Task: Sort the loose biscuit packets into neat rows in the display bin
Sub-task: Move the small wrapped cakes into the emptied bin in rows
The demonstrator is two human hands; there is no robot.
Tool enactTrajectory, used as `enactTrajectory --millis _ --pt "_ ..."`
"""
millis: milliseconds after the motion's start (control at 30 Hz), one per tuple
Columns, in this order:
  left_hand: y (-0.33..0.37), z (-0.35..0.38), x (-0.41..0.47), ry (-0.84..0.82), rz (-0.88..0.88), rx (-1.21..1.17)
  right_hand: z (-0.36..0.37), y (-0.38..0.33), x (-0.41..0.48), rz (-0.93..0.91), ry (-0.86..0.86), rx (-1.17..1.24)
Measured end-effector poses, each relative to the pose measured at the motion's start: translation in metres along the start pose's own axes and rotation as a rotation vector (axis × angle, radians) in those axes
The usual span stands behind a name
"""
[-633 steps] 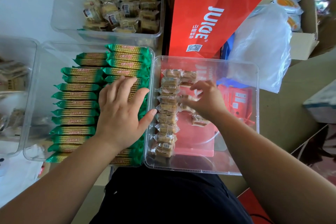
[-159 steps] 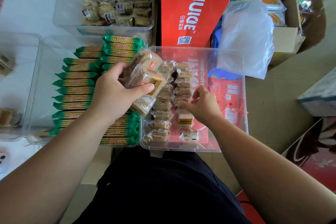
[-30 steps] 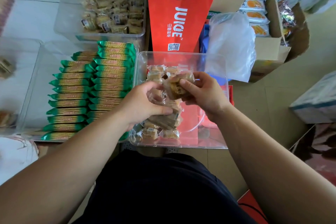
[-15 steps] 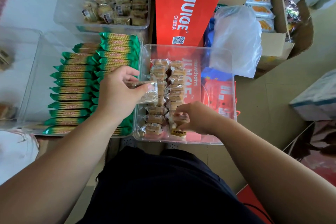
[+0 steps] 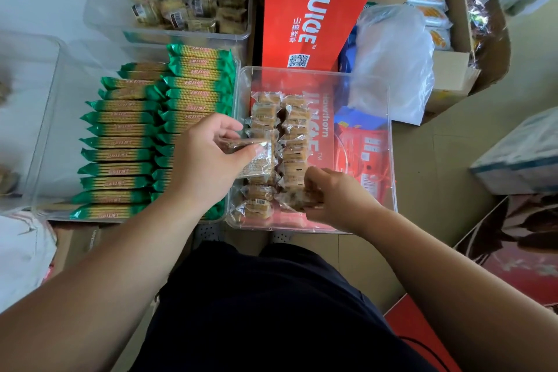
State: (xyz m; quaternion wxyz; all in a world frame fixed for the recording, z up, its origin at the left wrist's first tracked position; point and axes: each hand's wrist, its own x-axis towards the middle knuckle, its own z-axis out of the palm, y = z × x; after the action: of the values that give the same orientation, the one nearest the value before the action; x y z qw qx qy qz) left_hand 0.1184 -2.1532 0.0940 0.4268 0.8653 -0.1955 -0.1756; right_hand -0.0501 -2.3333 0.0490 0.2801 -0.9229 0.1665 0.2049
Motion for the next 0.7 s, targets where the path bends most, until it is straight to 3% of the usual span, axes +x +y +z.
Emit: enactTrajectory --millis 200,367,700 --pt "-0.002 0.002 0.0 -0.009 0.019 -0.002 -0.021 0.017 -0.01 0.14 -0.116 0.191" --pt "-0.002 0.001 0.001 -0.001 0.019 -0.015 -0.024 0.01 -0.004 0.026 -0.201 0.112" --pt "-0.006 0.0 -0.001 0.009 -0.003 -0.033 0.01 -0.012 0.009 -0.044 -0.106 -0.013"
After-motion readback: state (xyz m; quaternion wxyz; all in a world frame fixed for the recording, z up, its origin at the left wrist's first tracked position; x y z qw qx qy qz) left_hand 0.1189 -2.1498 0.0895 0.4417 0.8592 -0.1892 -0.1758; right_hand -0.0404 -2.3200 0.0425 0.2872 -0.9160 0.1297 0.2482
